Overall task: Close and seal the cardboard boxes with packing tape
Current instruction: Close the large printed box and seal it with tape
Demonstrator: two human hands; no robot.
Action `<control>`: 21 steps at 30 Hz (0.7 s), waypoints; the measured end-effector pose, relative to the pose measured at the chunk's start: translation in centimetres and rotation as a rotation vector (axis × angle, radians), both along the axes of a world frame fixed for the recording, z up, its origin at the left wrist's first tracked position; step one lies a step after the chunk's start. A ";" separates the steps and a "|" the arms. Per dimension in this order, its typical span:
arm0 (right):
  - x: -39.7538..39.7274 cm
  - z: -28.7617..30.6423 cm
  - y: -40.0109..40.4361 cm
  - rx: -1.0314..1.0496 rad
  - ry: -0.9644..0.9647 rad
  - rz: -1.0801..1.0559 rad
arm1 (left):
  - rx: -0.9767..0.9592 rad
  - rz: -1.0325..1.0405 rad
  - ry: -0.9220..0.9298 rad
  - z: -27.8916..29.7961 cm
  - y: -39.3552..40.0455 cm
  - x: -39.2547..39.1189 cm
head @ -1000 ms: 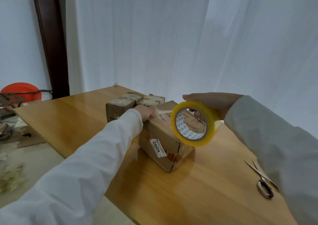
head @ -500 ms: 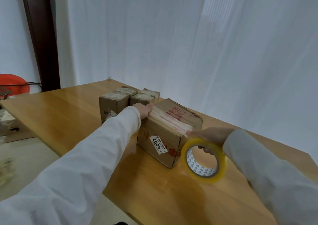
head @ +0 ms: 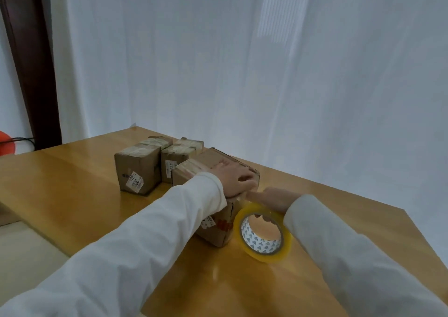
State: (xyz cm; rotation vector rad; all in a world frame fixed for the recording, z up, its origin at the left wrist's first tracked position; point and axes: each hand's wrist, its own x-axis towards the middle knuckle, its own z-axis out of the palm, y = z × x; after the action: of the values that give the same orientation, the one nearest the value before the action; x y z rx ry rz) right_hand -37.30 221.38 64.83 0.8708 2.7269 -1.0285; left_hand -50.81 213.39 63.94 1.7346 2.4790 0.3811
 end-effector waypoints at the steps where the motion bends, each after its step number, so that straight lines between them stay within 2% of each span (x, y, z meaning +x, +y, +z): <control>1: 0.4 -0.2 0.2 0.044 0.006 -0.011 | -0.035 0.023 -0.013 -0.2 0.3 0.0; 5: 1.7 -1.8 3.4 0.097 0.169 -0.066 | -0.203 0.153 0.005 0.1 0.7 0.4; 7: 2.0 -2.3 4.6 0.146 0.172 -0.058 | -0.244 0.199 0.029 0.0 0.5 0.7; 12: 1.9 -2.8 6.0 0.266 0.043 -0.025 | -0.256 0.264 0.016 -0.5 0.0 0.4; 18: 1.8 -2.8 6.2 0.305 0.101 -0.023 | -0.238 0.271 0.020 -0.7 -0.2 0.9; 21: 2.8 -2.9 7.2 0.225 0.156 -0.115 | -0.223 0.266 0.018 -0.6 -0.5 1.2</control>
State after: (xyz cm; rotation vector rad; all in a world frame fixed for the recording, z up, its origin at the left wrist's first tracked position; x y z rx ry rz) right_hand -34.55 228.60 61.98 1.0316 3.0005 -0.8520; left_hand -49.62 212.94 63.36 1.3362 2.6525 0.1012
